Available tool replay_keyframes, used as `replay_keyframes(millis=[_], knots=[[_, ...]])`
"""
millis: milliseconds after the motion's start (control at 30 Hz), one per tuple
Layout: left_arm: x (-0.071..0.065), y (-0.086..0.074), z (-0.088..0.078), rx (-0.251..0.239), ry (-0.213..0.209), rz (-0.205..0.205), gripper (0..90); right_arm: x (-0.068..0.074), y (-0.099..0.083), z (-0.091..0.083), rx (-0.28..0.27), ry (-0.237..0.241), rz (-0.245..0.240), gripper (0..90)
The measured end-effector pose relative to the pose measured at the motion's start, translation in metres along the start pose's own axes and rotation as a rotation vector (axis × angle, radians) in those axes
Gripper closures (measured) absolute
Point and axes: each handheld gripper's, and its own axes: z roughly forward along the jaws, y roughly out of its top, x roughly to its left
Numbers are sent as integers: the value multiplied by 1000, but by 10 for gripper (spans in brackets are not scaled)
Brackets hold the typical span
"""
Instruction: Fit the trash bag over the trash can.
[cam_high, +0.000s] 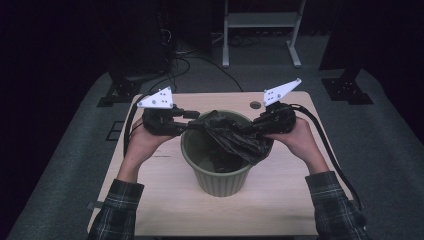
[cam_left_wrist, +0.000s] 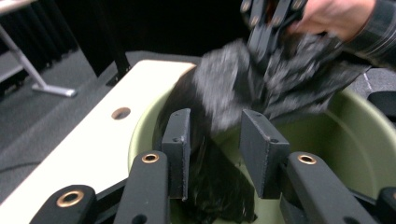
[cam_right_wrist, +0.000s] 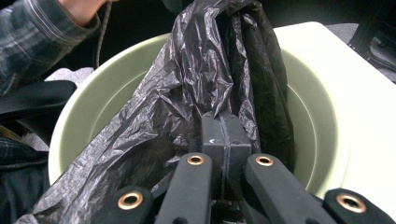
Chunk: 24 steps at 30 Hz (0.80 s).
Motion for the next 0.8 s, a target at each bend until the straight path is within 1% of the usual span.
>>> replay_keyframes(millis=[67,133,200,267,300,367,433,500,533,567,633,700,767,800], knots=[[-2,7,1,-9,-1,10,619,0,0,2,5,-2,-5,900],[-4,15,5,-14,-11,25,620,0,0,3,6,1,-7,900],[-4,20,13,-2,-21,34,623,1,0,4,2,9,-14,900],[-3,22,21,5,-32,36,640,3,1,5,2,17,-20,900],[-3,22,26,12,-41,27,655,4,1,5,0,19,-20,900],[-2,20,34,24,-60,18,688,4,2,3,-26,32,-25,900],[-2,17,39,42,-73,13,719,4,3,-1,-52,34,-22,900],[-2,14,43,54,-88,5,738,3,4,-6,-86,38,-17,900],[-3,13,45,53,-97,-2,745,3,6,-9,-112,44,-15,900],[-4,12,46,55,-105,-4,748,2,7,-11,-127,44,-17,900],[-6,12,50,63,-115,-4,753,3,10,-11,-136,40,-22,900],[-8,10,52,76,-129,0,752,4,15,-8,-149,40,-27,900],[-10,9,53,82,-136,5,744,4,19,-4,-150,38,-34,900],[-11,7,53,84,-140,5,734,4,21,-2,-142,36,-35,900]])
